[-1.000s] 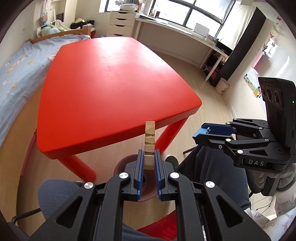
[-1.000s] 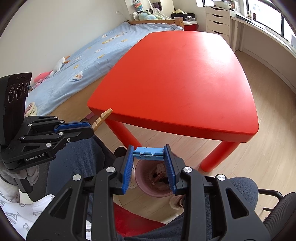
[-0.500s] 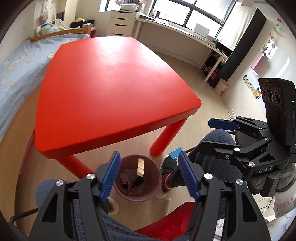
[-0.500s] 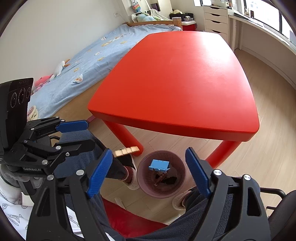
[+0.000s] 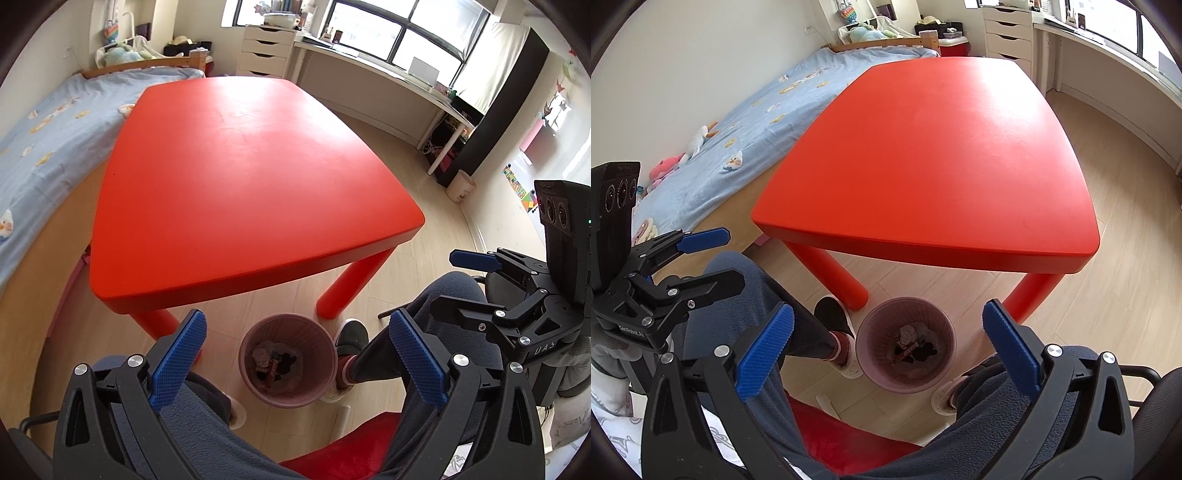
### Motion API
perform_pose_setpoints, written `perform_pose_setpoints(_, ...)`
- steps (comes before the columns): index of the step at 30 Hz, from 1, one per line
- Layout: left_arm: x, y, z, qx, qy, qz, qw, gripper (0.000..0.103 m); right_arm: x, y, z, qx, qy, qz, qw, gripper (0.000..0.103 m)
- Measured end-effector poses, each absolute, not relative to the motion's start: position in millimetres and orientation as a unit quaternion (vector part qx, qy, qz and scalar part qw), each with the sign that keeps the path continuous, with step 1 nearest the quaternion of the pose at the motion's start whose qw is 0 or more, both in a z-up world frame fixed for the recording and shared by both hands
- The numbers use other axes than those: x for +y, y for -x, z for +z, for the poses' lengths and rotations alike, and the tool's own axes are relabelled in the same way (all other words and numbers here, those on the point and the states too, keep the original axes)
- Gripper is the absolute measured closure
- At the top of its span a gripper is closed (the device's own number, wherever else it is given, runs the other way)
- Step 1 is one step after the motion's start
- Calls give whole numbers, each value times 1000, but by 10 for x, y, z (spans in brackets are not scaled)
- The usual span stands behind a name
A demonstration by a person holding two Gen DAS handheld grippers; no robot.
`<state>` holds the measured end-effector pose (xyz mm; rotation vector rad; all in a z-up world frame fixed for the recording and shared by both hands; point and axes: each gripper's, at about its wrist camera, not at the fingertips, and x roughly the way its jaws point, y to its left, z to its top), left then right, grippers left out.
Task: Collect trash
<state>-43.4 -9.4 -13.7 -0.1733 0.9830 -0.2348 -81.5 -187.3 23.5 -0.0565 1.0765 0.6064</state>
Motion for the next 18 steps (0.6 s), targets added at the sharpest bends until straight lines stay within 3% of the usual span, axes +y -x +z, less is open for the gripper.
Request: perform_pose_setpoints(18, 40, 188, 73, 438, 71, -99, 891, 8, -1908, 441, 558, 461, 22, 268, 845, 3)
